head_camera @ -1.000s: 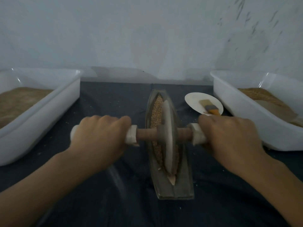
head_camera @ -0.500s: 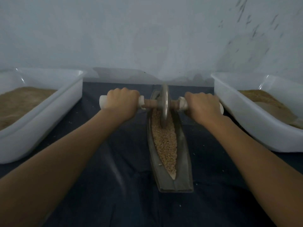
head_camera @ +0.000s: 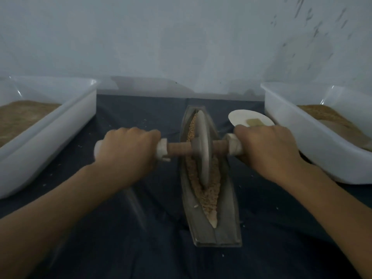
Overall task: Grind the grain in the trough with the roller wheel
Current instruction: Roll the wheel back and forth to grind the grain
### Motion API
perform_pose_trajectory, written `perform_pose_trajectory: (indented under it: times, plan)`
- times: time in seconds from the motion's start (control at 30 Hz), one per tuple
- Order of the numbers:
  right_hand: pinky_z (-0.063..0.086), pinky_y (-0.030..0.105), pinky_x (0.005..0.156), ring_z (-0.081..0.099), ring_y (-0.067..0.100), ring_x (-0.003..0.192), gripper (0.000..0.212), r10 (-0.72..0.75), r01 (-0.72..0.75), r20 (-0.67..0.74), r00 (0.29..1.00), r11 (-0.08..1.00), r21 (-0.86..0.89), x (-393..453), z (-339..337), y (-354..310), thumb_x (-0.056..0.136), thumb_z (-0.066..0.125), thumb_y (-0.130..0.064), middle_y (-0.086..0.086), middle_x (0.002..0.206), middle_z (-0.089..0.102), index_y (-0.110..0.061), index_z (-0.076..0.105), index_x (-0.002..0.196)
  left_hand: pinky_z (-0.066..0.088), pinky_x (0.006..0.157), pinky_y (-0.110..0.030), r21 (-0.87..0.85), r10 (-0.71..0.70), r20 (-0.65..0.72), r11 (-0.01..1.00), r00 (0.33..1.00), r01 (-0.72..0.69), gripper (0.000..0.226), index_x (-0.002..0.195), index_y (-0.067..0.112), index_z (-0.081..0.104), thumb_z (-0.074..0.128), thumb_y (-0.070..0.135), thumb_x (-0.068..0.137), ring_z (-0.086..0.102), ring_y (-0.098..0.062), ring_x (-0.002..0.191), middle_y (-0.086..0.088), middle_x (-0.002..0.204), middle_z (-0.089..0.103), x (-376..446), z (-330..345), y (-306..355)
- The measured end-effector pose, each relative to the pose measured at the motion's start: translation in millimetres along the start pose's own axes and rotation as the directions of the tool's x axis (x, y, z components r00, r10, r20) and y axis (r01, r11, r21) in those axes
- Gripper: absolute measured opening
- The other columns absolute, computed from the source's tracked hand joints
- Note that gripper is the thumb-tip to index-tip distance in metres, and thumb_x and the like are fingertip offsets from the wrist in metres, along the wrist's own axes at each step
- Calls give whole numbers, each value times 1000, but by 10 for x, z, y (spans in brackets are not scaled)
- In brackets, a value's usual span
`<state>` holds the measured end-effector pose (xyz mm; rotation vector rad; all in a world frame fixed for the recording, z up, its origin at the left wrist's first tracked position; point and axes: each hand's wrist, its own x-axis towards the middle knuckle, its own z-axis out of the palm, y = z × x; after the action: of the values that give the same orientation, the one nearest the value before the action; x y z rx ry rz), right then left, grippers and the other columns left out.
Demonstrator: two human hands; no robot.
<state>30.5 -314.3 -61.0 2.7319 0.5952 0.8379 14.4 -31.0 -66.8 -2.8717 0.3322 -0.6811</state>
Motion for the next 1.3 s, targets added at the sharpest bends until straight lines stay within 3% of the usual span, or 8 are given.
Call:
perform_pose_trajectory:
  times: [0.27, 0.37, 0.5, 0.6, 0.77, 0.97, 1.17, 1.3]
  plan:
    - [31, 33, 54, 60, 35, 72, 19, 127, -126, 14, 992, 991, -31, 735, 441, 156, 80, 66, -24, 12, 80, 63, -16, 52, 90, 34, 63, -35, -70, -138, 49, 988, 989, 141, 15, 81, 25, 46, 60, 30, 83, 44, -25, 67, -2, 82, 57, 877, 343, -37]
    - [39, 33, 52, 59, 31, 69, 22, 55, -53, 51, 997, 998, -34, 453, 268, 85, 83, 64, -27, 8, 79, 63, -18, 44, 87, 34, 61, -34, -63, -52, 36, 997, 998, 54, 22, 79, 28, 42, 59, 41, 83, 56, -30, 71, -2, 81, 59, 536, 212, -37]
    - [17, 18, 45, 52, 29, 43, 40, -37, 34, -48, 998, 997, -63, -161, -221, -32, 49, 86, -22, 4, 54, 55, -16, 53, 70, 34, 48, -30, -11, 134, -88, 991, 987, -136, 37, 69, 27, 36, 68, 47, 69, 58, -31, 52, 5, 60, 55, -170, -94, -62]
    - [32, 24, 39, 46, 25, 37, 46, -56, 58, -45, 997, 998, 34, -430, -421, -41, 43, 88, -19, -2, 49, 47, -17, 49, 67, 31, 43, -26, -54, 196, -207, 976, 959, -211, 48, 65, 28, 27, 74, 37, 58, 47, -27, 36, 7, 49, 42, -415, -300, -70]
    - [19, 20, 43, 50, 26, 42, 36, 21, -22, 23, 1000, 999, 39, -187, -118, -35, 58, 83, -27, 1, 53, 51, -18, 50, 70, 27, 51, -29, 53, 85, -60, 995, 995, -82, 39, 67, 28, 32, 67, 46, 70, 59, -30, 56, 4, 63, 56, -93, -154, 18]
    - [35, 33, 55, 61, 33, 72, 24, 101, -100, 50, 994, 995, -15, 694, 404, 127, 80, 66, -32, 8, 81, 64, -22, 45, 84, 37, 68, -35, -36, -98, 135, 994, 986, 104, 19, 81, 28, 45, 59, 40, 82, 61, -32, 89, -6, 97, 64, 767, 243, -39]
    - [42, 33, 57, 60, 29, 73, 26, 74, -74, 99, 992, 997, -6, 400, 197, 25, 84, 61, -32, 4, 82, 62, -23, 38, 82, 34, 63, -34, -38, -64, 114, 997, 991, 69, 17, 86, 28, 51, 59, 43, 83, 55, -26, 75, 1, 86, 59, 525, 119, -6]
    - [25, 26, 48, 51, 26, 42, 44, -42, 41, -63, 997, 999, -16, -188, -284, -111, 49, 88, -23, 2, 55, 54, -18, 49, 70, 29, 57, -31, -33, 11, 128, 999, 992, -7, 34, 68, 32, 34, 58, 56, 77, 38, -18, 58, 10, 63, 38, -61, -156, 9]
